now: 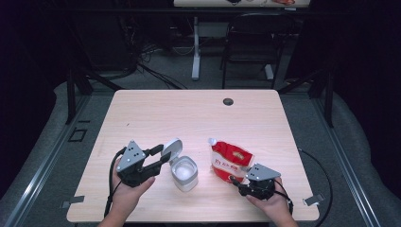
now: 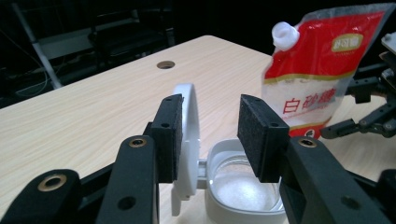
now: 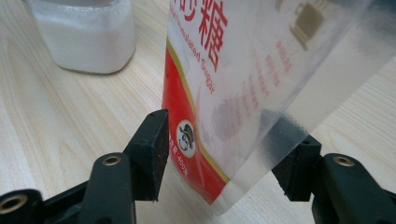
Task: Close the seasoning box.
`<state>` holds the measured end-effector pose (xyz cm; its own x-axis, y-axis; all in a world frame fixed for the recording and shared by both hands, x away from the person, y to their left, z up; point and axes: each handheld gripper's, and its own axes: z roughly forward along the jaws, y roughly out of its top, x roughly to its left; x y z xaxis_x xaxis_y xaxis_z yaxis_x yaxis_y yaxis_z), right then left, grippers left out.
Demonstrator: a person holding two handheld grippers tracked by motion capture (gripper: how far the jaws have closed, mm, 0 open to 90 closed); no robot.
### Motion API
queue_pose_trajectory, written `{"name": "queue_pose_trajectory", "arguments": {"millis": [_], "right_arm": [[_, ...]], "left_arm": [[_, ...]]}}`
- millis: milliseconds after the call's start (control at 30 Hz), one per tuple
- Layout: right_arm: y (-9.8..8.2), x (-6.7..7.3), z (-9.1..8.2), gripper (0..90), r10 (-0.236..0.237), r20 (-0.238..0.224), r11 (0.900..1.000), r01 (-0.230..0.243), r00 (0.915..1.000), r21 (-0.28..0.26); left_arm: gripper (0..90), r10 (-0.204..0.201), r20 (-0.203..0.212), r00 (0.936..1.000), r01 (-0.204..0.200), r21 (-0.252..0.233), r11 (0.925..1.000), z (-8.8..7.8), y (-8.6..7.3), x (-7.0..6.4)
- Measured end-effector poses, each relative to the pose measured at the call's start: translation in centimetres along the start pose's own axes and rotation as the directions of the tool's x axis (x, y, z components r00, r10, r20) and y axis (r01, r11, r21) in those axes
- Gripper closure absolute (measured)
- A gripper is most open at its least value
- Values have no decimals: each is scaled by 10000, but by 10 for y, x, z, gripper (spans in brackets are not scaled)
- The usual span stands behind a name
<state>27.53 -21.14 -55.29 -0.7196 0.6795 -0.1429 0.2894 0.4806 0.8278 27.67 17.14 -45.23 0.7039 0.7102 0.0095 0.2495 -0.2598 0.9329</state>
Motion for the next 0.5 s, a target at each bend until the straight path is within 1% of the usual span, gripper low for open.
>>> {"name": "queue_pose_trajectory", "arguments": {"millis": [133,200,233,267,333,467,500], "right_arm": [[0,1,0,434,-6,-47,10000,7,10000,28],[0,1,1,434,-5,-39,10000,5,10000,48],[0,1,1,434,4,-32,10000,-3,10000,52],[-1,1,1,437,5,-29,10000,-5,10000,28],[0,1,1,440,3,-14,10000,-3,10000,2],[-1,1,1,440,8,-48,10000,-8,10000,-7],[-1,0,1,440,13,-49,10000,-13,10000,-14]], "left_arm": [[618,-161,-96,9998,161,4,9999,-5,0,6],[626,-261,-102,9996,260,-97,9996,-8,0,8],[633,-232,-50,9997,232,-63,9997,-9,1,9],[664,-256,89,9996,257,-80,9996,-11,1,11],[702,-182,31,9998,182,-71,9998,-13,1,13],[756,-226,-106,9997,226,81,9997,-13,-2,20],[774,-301,-112,9995,302,101,9995,-13,-3,21]]}}
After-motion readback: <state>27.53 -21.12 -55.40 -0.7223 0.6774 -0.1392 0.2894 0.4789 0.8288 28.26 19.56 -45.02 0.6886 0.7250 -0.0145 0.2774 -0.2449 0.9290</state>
